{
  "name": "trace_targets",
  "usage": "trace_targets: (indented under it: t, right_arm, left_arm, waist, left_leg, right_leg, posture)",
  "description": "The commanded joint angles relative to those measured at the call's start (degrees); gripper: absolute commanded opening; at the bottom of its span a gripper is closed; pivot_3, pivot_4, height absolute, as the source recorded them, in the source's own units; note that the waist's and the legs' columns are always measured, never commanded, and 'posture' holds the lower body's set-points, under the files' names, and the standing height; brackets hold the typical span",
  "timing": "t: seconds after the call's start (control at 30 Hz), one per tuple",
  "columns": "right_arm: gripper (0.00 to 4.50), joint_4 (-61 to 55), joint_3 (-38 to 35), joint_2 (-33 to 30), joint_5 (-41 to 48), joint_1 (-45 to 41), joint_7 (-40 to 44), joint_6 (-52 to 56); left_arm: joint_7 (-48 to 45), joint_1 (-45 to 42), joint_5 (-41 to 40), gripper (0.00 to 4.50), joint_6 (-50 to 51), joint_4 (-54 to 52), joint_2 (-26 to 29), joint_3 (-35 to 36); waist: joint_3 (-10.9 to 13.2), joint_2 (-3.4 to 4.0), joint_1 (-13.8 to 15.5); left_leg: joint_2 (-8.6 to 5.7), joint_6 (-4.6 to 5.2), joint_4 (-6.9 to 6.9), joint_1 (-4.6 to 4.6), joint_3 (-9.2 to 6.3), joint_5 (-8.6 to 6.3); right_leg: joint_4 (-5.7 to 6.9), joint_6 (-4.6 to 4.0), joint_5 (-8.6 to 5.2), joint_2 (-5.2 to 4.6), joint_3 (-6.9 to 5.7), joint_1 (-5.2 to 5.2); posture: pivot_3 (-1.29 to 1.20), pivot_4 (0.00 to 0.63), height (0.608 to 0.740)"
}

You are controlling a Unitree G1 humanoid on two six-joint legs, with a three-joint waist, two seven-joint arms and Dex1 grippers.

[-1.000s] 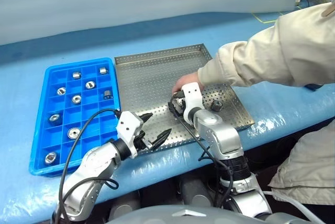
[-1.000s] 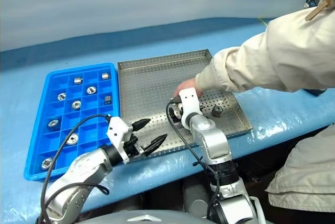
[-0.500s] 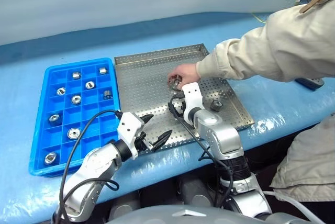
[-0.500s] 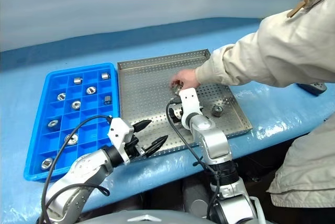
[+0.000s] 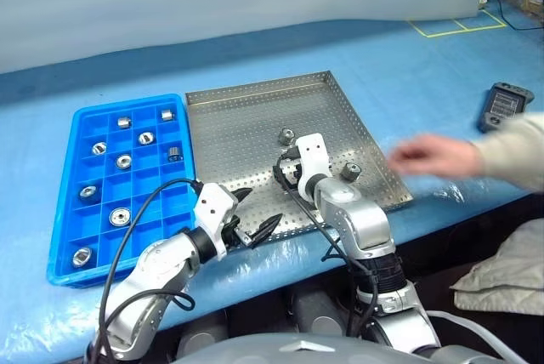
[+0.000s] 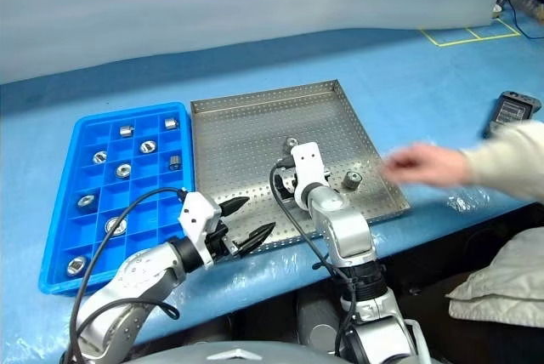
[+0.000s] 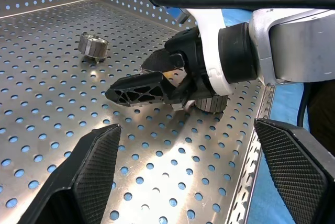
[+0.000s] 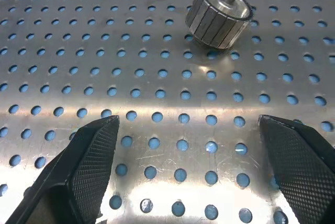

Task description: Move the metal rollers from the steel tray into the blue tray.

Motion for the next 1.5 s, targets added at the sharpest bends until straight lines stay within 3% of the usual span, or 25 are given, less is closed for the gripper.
trace_targets:
  t: [0.03, 0.5, 1.03, 1.13, 1.33, 1.37, 1.5]
  right_arm:
    - [4.50, 0.87, -0.91, 1.41, -1.03, -3.94, -1.73, -3.89]
    - [4.50, 17.31, -5.21, 6.79, -3.97, -15.86, -11.10, -14.16]
    - [4.50, 37.15, -6.69, 8.31, -3.70, -23.60, -11.69, -22.74]
    - [3.85, 38.64, -6.97, 8.29, -3.85, -23.93, -12.13, -23.20]
    - [1.88, 38.62, -7.04, 7.91, -3.69, -23.50, -11.52, -23.23]
    - [1.70, 38.32, -7.04, 7.87, -3.70, -23.33, -11.43, -23.07]
    - [1.71, 35.87, -6.49, 7.99, -3.81, -22.41, -10.77, -21.98]
  left_arm:
    - [0.08, -0.52, -0.52, 4.45, -0.09, -3.47, -0.10, -0.53]
    - [0.27, -0.83, -0.67, 4.45, 0.28, -3.44, -0.55, -0.78]
    - [-0.14, -0.52, -0.42, 4.45, 0.02, -3.36, -0.17, -1.09]
    - [-0.14, -0.37, -0.35, 4.50, -0.15, -3.33, -0.15, -1.11]
    - [0.64, 0.05, 0.01, 4.50, -0.67, -3.14, -0.70, -0.71]
    - [0.91, 0.11, 0.14, 4.50, -0.82, -3.05, -0.87, -0.51]
    - [2.99, 0.34, 0.83, 4.50, -1.71, -2.71, -1.84, 0.58]
  waist:
    - [0.01, 0.02, -0.10]
    - [0.02, 0.04, 0.02]
    - [0.05, 0.11, -0.12]
    - [0.05, 0.11, -0.12]
    - [0.08, 0.16, -0.08]
    - [0.08, 0.16, -0.09]
    - [0.10, 0.19, -0.08]
  left_leg:
    - [0.00, 0.00, 0.00, 0.01, 0.01, 0.00]
    - [-0.01, 0.03, -0.04, -0.05, -0.02, -0.01]
    - [-0.01, 0.05, -0.08, -0.05, -0.02, -0.02]
    - [-0.01, 0.05, -0.09, -0.05, -0.03, -0.03]
    - [-0.01, 0.05, -0.08, -0.05, -0.03, -0.03]
    - [-0.01, 0.05, -0.08, -0.05, -0.03, -0.03]
    - [-0.01, 0.05, -0.08, -0.05, -0.03, -0.03]
  right_leg:
    - [0.00, 0.00, 0.00, 0.00, 0.00, 0.00]
    - [-0.01, -0.02, 0.14, -0.02, 0.00, -0.05]
    - [-0.02, -0.05, 0.30, -0.01, -0.01, -0.05]
    - [-0.02, -0.05, 0.30, -0.01, -0.01, -0.05]
    - [-0.02, -0.03, 0.31, -0.01, -0.01, -0.05]
    - [-0.02, -0.03, 0.31, -0.01, -0.01, -0.05]
    - [-0.02, -0.03, 0.31, -0.01, -0.01, -0.05]
  posture:
    - [-0.08, 0.150, 0.740]
    - [-0.07, 0.150, 0.740]
    - [-0.05, 0.150, 0.740]
    - [-0.05, 0.150, 0.740]
    - [-0.06, 0.150, 0.740]
    - [-0.06, 0.150, 0.740]
    - [-0.05, 0.150, 0.740]
